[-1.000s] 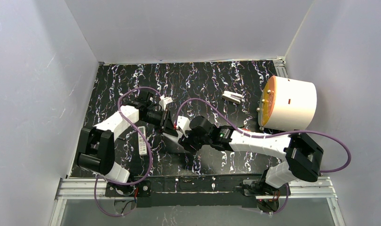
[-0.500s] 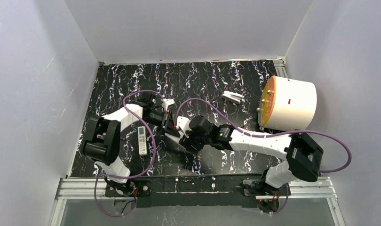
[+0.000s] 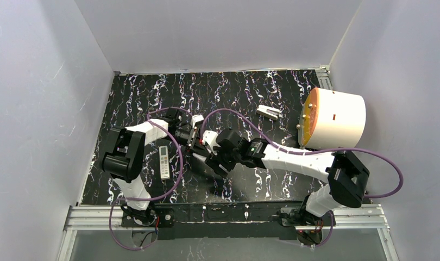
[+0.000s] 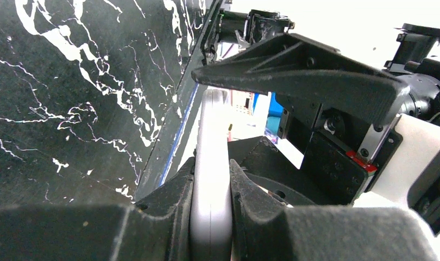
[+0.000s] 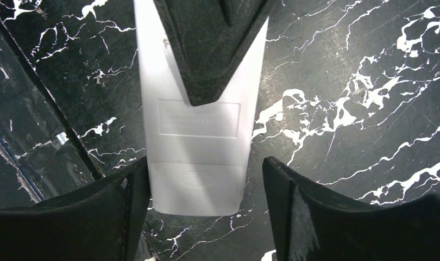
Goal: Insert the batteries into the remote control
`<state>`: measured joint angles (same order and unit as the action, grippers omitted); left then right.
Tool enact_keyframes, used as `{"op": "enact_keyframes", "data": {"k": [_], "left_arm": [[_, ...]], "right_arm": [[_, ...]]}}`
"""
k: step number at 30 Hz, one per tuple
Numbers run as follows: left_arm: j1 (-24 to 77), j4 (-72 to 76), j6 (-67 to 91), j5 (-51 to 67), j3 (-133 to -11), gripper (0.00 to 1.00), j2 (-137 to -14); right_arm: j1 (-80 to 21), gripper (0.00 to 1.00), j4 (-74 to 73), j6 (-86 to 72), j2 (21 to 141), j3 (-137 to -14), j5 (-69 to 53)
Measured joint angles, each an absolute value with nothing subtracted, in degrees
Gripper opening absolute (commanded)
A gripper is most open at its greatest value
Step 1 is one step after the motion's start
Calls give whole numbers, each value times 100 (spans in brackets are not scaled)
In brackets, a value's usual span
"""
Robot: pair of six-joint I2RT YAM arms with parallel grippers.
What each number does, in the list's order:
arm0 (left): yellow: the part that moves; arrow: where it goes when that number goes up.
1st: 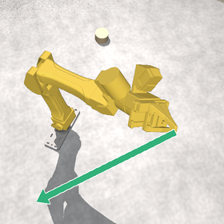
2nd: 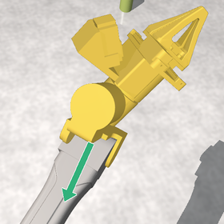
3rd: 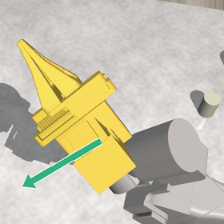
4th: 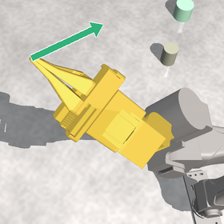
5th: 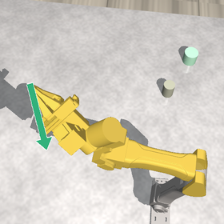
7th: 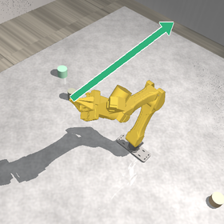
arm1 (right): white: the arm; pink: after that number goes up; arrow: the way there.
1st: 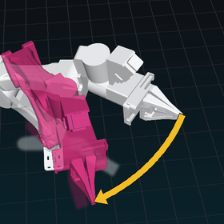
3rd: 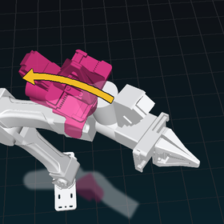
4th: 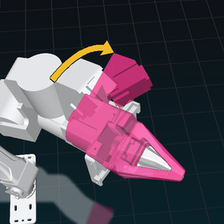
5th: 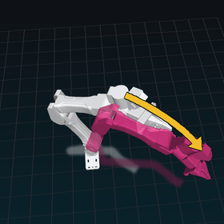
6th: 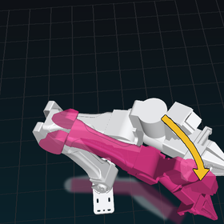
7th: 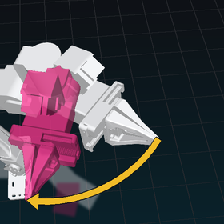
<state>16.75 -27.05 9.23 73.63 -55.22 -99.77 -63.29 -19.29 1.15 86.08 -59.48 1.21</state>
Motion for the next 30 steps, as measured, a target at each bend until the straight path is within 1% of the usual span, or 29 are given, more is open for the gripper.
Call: {"op": "enact_keyframes", "data": {"k": [4,7,13,17,25,30], "left_arm": [[1682,-2744,921,7518,-5522,0,-10042],[1697,-2751,919,7592,-5524,0,-10071],[1699,-2753,919,7638,-5524,0,-10075],[1699,-2757,976,7651,-5570,0,-10073],[1699,-2220,1874,7677,-5933,0,-9688],[1699,-1925,2259,7822,-6337,0,-9544]], "right_arm": [[-6267,95,-1940,86,8593,-5951,104],[-6193,98,-1894,-8,8503,-5957,-16],[-5964,99,-1411,-458,8058,-5946,-434],[-5673,99,-803,-1081,7616,-5763,-600],[-4958,99,198,-3395,6646,-4807,287],[-4724,99,711,-4333,6305,-4300,235]]}}
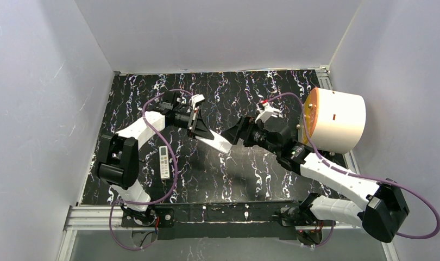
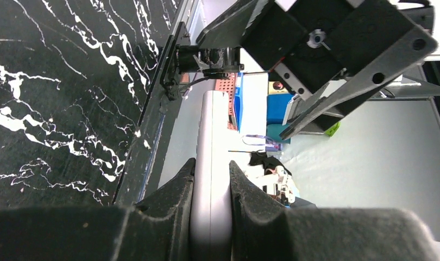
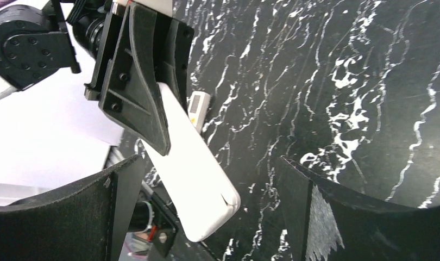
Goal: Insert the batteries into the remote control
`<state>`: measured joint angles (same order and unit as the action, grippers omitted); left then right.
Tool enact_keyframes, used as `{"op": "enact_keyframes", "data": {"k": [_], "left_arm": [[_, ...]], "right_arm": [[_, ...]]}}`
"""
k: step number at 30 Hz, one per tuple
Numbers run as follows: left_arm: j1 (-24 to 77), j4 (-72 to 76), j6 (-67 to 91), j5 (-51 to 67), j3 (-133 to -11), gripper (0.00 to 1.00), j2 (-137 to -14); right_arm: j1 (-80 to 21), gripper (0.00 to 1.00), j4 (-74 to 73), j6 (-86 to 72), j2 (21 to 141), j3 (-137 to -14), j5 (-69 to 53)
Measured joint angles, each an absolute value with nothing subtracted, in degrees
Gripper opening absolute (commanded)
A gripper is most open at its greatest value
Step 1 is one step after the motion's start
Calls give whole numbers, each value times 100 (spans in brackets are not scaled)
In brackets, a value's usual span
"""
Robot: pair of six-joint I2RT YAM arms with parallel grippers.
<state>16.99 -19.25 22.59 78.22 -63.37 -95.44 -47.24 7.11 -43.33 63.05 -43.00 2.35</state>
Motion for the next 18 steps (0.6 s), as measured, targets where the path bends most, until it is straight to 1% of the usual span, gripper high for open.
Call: {"op": "enact_keyframes", "data": {"k": [5,8,15,18], "left_arm": [[1697,-1857,2482,7898,-6558,0,-9544],[1697,-1824,2609,7933,-6665,0,-9544],[1697,-1817,2853,8016,-6836,0,-9548],[1697,-1817,2923,8040,-6875,0,-9548]], "right_arm": [[-4580,98,1457,-4912,6217,-3811,-220],[-4512,95,1831,-5103,6206,-3592,-482],[-4331,78,2709,-5531,6193,-3240,-919],[-4263,70,2982,-5666,6233,-3205,-1063]]}}
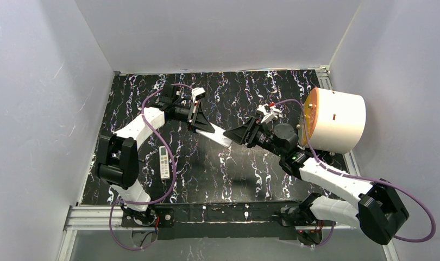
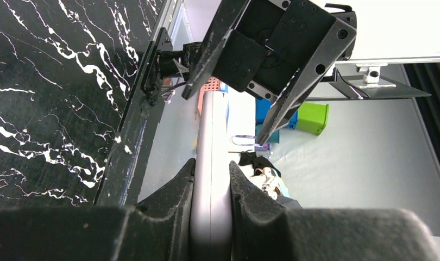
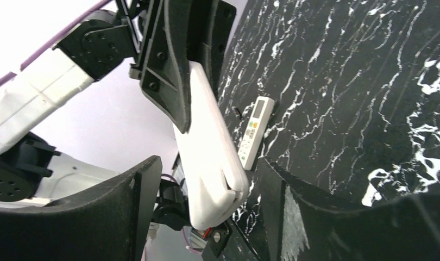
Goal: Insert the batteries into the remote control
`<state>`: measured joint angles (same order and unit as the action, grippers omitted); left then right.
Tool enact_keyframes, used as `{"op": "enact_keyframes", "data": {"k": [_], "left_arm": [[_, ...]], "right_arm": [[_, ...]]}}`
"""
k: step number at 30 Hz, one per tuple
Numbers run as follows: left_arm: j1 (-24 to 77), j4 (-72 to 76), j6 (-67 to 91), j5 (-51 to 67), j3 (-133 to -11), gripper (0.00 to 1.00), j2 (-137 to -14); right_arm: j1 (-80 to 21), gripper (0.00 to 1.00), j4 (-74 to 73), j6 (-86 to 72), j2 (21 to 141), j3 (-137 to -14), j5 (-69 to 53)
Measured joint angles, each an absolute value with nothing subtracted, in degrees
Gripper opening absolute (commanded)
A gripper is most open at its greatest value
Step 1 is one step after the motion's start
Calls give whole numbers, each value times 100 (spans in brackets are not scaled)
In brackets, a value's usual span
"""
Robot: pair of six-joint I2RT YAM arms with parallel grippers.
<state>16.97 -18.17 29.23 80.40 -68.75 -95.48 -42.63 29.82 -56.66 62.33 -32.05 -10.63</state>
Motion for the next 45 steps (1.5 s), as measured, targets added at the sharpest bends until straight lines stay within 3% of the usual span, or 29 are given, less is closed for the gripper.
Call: {"op": "enact_keyframes", "data": {"k": [5,15,30,45], "left_arm": [[1695,-1817,2993,8099,-6875,0,-9548],[1695,-1627,3304,8053,-6875,0,-9548],[1702,-45,4567,8156,-6689,0,-9546],[1739,322,4762,8202,-6678,0,-9485]], "right_arm": [[-4193,61,3352,-5815,6252,-3124,-1223],[-4125,60,3739,-6031,6462,-3009,-1479],[-4007,36,4322,-6287,6573,-2770,-1667],[-3771,27,4810,-6587,6604,-2639,-2034]]}}
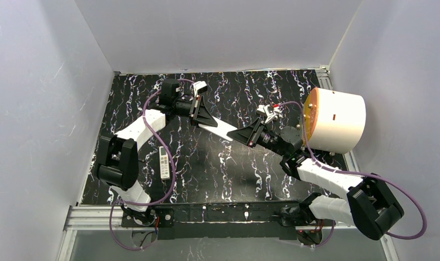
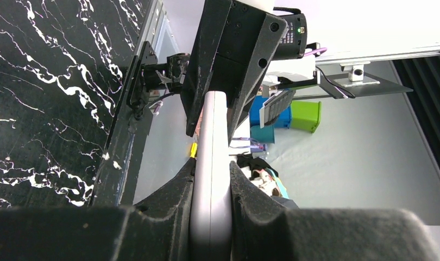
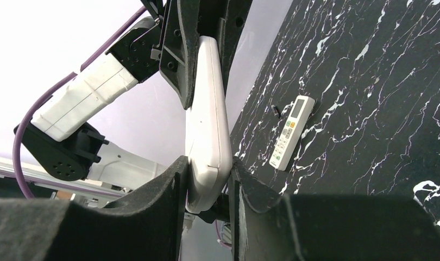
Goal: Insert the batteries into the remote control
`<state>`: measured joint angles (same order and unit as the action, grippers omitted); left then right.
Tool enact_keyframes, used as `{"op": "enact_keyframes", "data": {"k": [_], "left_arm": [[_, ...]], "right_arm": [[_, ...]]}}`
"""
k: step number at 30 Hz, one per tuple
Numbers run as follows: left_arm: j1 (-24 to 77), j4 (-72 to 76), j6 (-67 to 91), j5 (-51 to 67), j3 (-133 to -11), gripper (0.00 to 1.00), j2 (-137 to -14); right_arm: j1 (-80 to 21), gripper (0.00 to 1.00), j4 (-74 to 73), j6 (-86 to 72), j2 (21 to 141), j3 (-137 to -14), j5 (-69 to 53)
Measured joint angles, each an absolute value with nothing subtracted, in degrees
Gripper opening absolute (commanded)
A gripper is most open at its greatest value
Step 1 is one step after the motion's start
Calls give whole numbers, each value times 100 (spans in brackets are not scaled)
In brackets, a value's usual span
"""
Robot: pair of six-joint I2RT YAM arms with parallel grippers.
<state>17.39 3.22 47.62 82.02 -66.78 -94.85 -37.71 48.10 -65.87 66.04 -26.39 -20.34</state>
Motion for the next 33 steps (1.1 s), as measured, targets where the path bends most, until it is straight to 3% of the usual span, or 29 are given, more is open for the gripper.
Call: {"op": "enact_keyframes", "data": {"k": [23,33], "left_arm": [[1592,467,4578,6882,-6187,0,-8451],[1634,1059,5360,6495,-6104,0,-8189]], "right_arm": [[-3577,17,6632,-7507,8407,-3288,-2703],[-3575,22,7017,-7784,8667,-3647,-2585]]}}
